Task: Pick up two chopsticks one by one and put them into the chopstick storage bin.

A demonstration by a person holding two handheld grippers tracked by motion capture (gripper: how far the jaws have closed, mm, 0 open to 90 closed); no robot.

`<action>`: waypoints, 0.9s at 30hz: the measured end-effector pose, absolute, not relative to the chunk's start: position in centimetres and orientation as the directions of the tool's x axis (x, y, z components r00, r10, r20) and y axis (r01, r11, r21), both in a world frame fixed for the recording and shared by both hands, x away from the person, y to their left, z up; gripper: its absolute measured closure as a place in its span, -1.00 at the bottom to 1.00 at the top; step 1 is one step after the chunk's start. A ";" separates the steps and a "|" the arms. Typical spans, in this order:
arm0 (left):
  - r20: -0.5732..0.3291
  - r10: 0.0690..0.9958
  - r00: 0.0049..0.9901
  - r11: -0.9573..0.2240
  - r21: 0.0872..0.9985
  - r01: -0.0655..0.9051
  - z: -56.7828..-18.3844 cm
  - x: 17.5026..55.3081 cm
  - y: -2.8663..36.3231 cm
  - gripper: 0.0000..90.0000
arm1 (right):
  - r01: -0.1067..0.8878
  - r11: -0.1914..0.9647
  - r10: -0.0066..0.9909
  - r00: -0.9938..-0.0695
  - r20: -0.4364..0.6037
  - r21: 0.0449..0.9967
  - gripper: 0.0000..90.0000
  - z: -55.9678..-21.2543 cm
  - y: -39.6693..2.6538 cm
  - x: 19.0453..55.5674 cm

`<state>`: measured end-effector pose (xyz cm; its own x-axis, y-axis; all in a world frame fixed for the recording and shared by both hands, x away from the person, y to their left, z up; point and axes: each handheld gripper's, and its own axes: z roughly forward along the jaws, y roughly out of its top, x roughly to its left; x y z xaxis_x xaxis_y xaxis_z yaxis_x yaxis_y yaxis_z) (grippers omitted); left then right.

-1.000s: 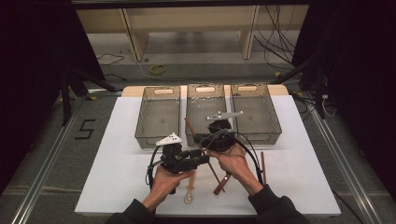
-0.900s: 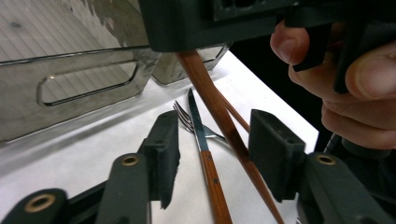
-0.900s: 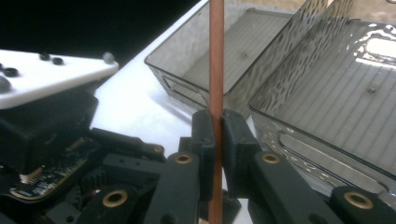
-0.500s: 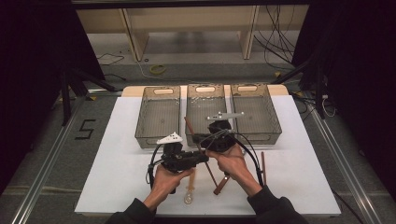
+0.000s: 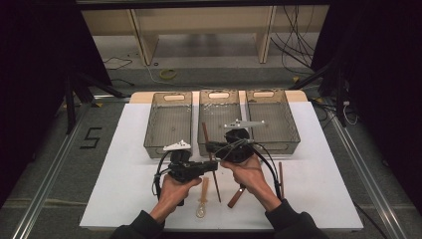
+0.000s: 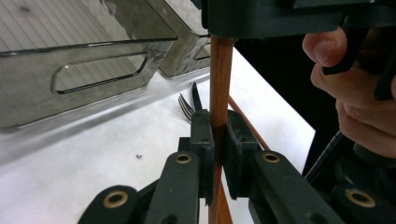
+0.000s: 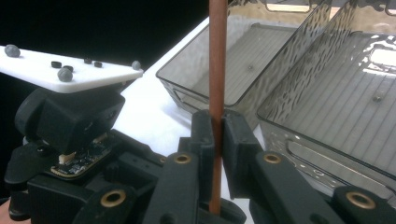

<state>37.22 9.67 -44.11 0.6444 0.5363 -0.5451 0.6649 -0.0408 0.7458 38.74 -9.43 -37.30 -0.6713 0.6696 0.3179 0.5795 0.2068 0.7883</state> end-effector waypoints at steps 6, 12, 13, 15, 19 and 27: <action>-0.545 0.548 0.634 -0.054 0.734 0.677 -43.7 37.8 10.8 0.86 | 0.570 0.206 0.649 -0.688 0.325 0.796 0.40 -36.8 -10.4 38.8; -0.521 0.572 0.634 -0.063 0.742 0.668 -42.4 38.6 12.9 0.86 | 0.558 0.295 0.685 -0.689 0.235 0.776 0.10 -36.8 -12.6 38.5; -0.514 0.577 0.634 -0.065 0.745 0.664 -42.1 38.7 13.4 0.86 | 0.561 0.317 0.693 -0.687 0.217 0.765 0.04 -37.0 -13.1 38.5; -0.510 0.588 0.628 -0.058 0.748 0.661 -41.6 38.9 14.3 0.86 | 0.566 0.345 0.726 -0.666 0.169 0.749 -0.04 -37.3 -14.1 38.4; -0.491 0.614 0.618 -0.060 0.752 0.657 -40.5 39.4 16.0 0.86 | 0.595 0.373 0.756 -0.640 0.138 0.712 -0.15 -38.0 -16.2 37.8; -0.478 0.651 0.589 -0.059 0.743 0.667 -39.1 40.6 18.7 0.86 | 0.663 0.357 0.817 -0.563 0.124 0.658 -0.24 -39.9 -20.4 37.2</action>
<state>40.65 18.69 -39.13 0.5895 0.6515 -0.4776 0.6671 -0.0591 0.7427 37.22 -20.38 -39.86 -0.5631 0.8171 0.1237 0.6631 0.3575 0.6577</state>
